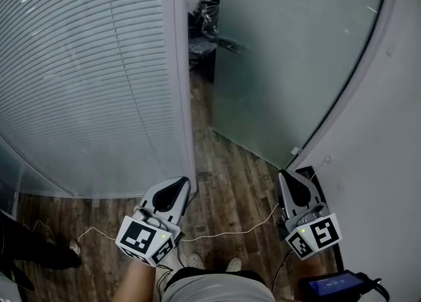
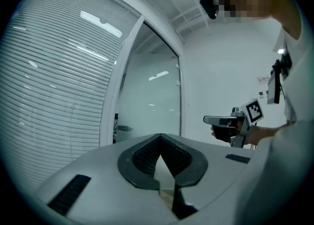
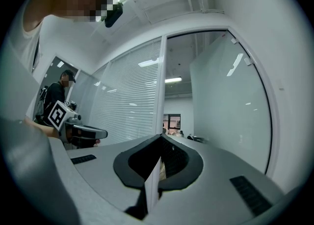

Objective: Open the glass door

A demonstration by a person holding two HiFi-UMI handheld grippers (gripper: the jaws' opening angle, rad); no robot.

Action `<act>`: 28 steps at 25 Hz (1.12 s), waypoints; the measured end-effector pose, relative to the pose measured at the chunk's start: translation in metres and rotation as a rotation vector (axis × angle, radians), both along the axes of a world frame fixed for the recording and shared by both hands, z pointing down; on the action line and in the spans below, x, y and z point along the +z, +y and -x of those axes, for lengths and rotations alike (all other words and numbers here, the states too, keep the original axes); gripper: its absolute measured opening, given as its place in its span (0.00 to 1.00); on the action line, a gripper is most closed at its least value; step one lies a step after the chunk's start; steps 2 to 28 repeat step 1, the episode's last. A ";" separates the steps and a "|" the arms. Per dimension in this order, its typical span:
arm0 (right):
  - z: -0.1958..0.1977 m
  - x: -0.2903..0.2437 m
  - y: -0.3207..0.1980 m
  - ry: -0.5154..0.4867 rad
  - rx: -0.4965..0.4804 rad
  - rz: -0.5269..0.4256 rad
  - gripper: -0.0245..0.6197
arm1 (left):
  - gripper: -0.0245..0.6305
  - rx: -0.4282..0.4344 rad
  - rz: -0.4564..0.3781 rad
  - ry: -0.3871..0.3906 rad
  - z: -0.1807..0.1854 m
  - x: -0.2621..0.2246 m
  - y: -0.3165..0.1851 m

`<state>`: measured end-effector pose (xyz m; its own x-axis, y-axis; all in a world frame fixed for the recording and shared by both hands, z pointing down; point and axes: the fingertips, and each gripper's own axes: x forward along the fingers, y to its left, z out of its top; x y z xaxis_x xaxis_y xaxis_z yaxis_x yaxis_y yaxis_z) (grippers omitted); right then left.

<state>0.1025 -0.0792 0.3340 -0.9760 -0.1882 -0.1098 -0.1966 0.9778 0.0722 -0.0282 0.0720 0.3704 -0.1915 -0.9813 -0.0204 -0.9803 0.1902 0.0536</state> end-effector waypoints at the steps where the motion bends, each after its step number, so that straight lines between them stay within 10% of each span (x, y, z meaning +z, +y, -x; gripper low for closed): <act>1: -0.004 -0.004 0.002 0.002 0.001 -0.001 0.04 | 0.04 0.001 -0.002 0.002 -0.004 -0.004 0.002; 28: -0.004 -0.004 0.002 0.002 0.001 -0.001 0.04 | 0.04 0.001 -0.002 0.002 -0.004 -0.004 0.002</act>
